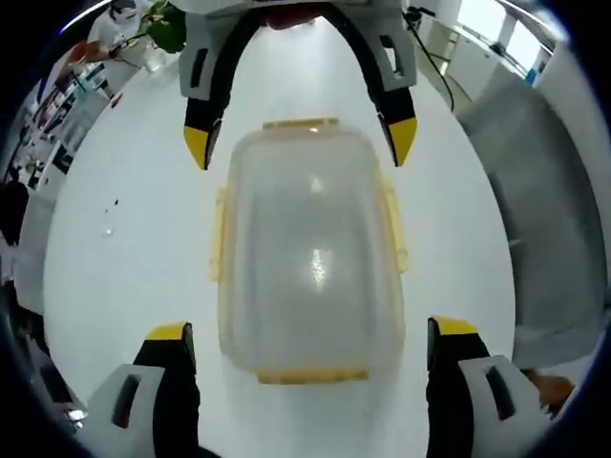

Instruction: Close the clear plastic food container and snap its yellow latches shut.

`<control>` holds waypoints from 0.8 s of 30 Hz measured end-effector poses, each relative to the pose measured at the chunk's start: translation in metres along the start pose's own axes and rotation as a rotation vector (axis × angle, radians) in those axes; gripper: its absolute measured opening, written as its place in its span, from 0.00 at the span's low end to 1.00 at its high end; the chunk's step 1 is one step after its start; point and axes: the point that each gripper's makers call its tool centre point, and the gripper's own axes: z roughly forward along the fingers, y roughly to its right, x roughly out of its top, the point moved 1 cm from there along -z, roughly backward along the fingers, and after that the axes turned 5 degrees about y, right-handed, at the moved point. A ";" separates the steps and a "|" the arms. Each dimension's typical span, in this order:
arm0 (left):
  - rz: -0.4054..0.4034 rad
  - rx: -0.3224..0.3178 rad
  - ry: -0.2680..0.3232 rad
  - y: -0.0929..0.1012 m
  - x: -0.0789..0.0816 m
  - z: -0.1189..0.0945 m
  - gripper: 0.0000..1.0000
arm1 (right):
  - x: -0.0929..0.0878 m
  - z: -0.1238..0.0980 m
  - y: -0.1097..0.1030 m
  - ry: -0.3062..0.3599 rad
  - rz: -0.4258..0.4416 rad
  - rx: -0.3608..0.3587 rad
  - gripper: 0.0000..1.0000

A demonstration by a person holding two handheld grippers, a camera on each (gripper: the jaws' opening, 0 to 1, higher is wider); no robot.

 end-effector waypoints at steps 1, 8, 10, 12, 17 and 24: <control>-0.001 0.002 0.000 0.001 0.000 -0.001 0.99 | 0.001 -0.001 -0.001 0.004 0.001 0.001 0.99; -0.022 0.018 0.009 0.004 0.001 -0.013 0.99 | 0.011 -0.012 -0.009 0.030 -0.003 -0.011 0.99; -0.020 0.021 0.008 0.006 0.001 -0.016 0.99 | 0.011 -0.014 -0.010 0.024 -0.014 -0.018 0.99; -0.015 0.029 0.006 0.007 0.001 -0.020 0.99 | 0.013 -0.019 -0.012 0.026 -0.007 -0.020 0.99; -0.023 0.042 0.019 0.013 0.005 -0.029 0.99 | 0.015 -0.028 -0.018 0.033 -0.002 -0.037 0.99; -0.092 0.080 0.087 0.020 0.013 -0.041 0.98 | 0.022 -0.039 -0.030 0.064 0.021 -0.051 0.99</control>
